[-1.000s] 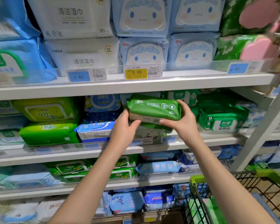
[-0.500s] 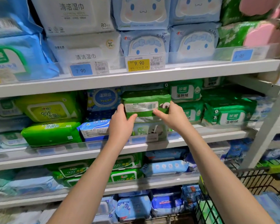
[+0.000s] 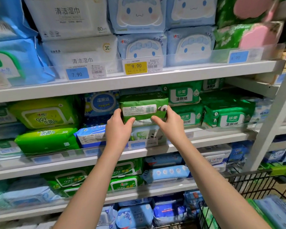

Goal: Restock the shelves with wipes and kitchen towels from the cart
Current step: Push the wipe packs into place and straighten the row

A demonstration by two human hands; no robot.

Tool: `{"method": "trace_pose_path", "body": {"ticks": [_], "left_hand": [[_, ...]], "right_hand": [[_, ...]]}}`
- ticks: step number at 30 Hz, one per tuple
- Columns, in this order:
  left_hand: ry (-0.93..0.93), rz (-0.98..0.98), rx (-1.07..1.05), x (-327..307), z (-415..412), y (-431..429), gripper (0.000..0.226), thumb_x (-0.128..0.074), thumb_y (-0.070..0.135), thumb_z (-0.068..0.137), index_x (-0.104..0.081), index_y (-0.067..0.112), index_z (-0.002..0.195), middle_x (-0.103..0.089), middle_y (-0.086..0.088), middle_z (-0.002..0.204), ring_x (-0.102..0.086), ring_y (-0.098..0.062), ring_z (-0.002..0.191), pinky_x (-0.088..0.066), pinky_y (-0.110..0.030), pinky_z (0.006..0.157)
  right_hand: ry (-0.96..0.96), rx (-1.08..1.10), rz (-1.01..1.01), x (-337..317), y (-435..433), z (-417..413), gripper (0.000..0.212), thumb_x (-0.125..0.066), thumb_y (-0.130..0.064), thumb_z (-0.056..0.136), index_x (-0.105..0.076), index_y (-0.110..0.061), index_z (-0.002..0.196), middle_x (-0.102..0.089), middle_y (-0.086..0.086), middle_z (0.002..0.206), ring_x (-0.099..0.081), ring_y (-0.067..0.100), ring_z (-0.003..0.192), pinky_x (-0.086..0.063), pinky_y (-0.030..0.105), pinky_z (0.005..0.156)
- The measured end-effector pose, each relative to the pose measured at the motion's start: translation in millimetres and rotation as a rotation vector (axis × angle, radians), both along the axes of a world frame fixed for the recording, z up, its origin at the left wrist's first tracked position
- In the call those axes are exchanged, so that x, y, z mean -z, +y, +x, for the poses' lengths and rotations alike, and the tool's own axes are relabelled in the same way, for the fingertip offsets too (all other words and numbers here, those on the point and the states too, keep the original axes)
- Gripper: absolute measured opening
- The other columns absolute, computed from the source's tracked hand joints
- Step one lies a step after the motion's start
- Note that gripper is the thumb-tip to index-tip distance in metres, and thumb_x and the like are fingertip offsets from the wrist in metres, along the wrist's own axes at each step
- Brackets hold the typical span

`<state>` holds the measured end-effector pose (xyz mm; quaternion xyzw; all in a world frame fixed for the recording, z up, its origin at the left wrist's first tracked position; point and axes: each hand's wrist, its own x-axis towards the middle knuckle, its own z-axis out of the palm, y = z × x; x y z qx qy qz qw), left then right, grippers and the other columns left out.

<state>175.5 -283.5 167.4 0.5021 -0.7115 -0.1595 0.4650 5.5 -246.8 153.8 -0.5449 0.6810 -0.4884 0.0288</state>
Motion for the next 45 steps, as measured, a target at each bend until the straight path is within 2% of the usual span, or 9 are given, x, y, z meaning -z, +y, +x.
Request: {"method": "trace_pose_path", "body": {"ticks": [5,12,17,22,30,32,36,40,45], "left_hand": [[0.010,0.037,-0.006,-3.5,-0.9,2.6,0.029,-0.064,0.026,0.090,-0.056,0.015,0.115,-0.066,-0.002,0.110,-0.060,-0.020,0.098,-0.046,-0.030,0.077],[-0.049,0.096,-0.017,-9.6,-1.4,5.9,0.032,-0.063,0.026,0.090,-0.054,0.010,0.117,-0.065,-0.007,0.111,-0.060,-0.024,0.100,-0.047,-0.032,0.077],[-0.046,0.139,0.032,-12.5,0.4,8.8,0.027,-0.054,0.029,0.095,-0.055,0.009,0.115,-0.064,-0.007,0.109,-0.059,-0.024,0.099,-0.051,-0.041,0.082],[-0.019,0.141,0.057,-10.3,2.8,10.1,0.025,-0.048,0.028,0.097,-0.056,0.009,0.111,-0.062,-0.006,0.106,-0.057,-0.024,0.098,-0.049,-0.043,0.083],[0.024,0.153,0.075,-3.5,8.9,30.6,0.048,-0.047,0.025,0.098,-0.040,0.012,0.144,-0.045,-0.004,0.144,-0.040,-0.020,0.132,-0.035,-0.043,0.110],[0.008,0.144,0.063,-0.8,6.8,38.8,0.050,-0.049,0.022,0.098,-0.037,0.009,0.144,-0.039,-0.005,0.145,-0.035,-0.019,0.134,-0.028,-0.032,0.112],[0.040,0.157,0.075,3.4,1.1,59.3,0.039,-0.050,0.018,0.096,-0.046,0.007,0.134,-0.040,-0.004,0.133,-0.040,-0.013,0.119,-0.023,-0.012,0.091],[0.034,0.290,0.280,17.7,-15.9,77.1,0.030,-0.050,0.019,0.097,-0.054,0.009,0.125,-0.048,0.002,0.117,-0.049,-0.016,0.113,-0.036,-0.024,0.092],[-0.102,0.452,0.623,42.4,-62.4,109.7,0.026,-0.051,0.020,0.097,-0.059,0.012,0.121,-0.056,0.002,0.115,-0.054,-0.012,0.105,-0.041,-0.025,0.090]], "right_hand": [[0.043,0.026,0.108,-4.5,-1.3,3.5,0.040,-0.062,-0.046,0.088,-0.051,-0.017,0.113,-0.056,-0.003,0.096,-0.054,0.018,0.093,-0.039,0.030,0.073],[0.003,0.024,0.201,-11.2,0.7,8.7,0.043,-0.061,-0.043,0.089,-0.048,-0.012,0.116,-0.061,0.007,0.108,-0.056,0.024,0.101,-0.044,0.035,0.078],[-0.070,0.016,0.133,-10.5,8.5,13.5,0.039,-0.062,-0.036,0.090,-0.048,-0.010,0.116,-0.053,0.006,0.114,-0.054,0.024,0.102,-0.047,0.038,0.085],[-0.167,-0.003,0.018,-5.6,18.3,21.0,0.046,-0.056,-0.029,0.094,-0.045,-0.009,0.134,-0.050,0.007,0.131,-0.046,0.019,0.121,-0.040,0.037,0.102],[-0.228,-0.020,0.057,4.1,39.7,27.3,0.060,-0.054,-0.029,0.096,-0.029,-0.016,0.149,-0.038,0.002,0.150,-0.035,0.016,0.137,-0.031,0.036,0.113],[-0.221,0.000,0.066,2.4,43.4,25.6,0.057,-0.053,-0.029,0.096,-0.032,-0.017,0.148,-0.041,0.002,0.148,-0.036,0.017,0.136,-0.032,0.037,0.112],[-0.324,0.064,0.082,5.1,65.7,20.2,0.037,-0.054,-0.026,0.096,-0.055,-0.013,0.131,-0.060,-0.001,0.125,-0.053,0.012,0.115,-0.045,0.036,0.100],[-0.412,0.156,0.131,23.8,107.1,7.7,0.018,-0.054,-0.022,0.096,-0.068,-0.013,0.104,-0.068,-0.003,0.090,-0.062,0.010,0.084,-0.051,0.029,0.077],[-0.436,0.397,0.234,62.0,177.6,-11.5,0.018,-0.056,-0.022,0.094,-0.072,-0.014,0.089,-0.069,0.001,0.077,-0.060,0.009,0.070,-0.044,0.026,0.064]]}}
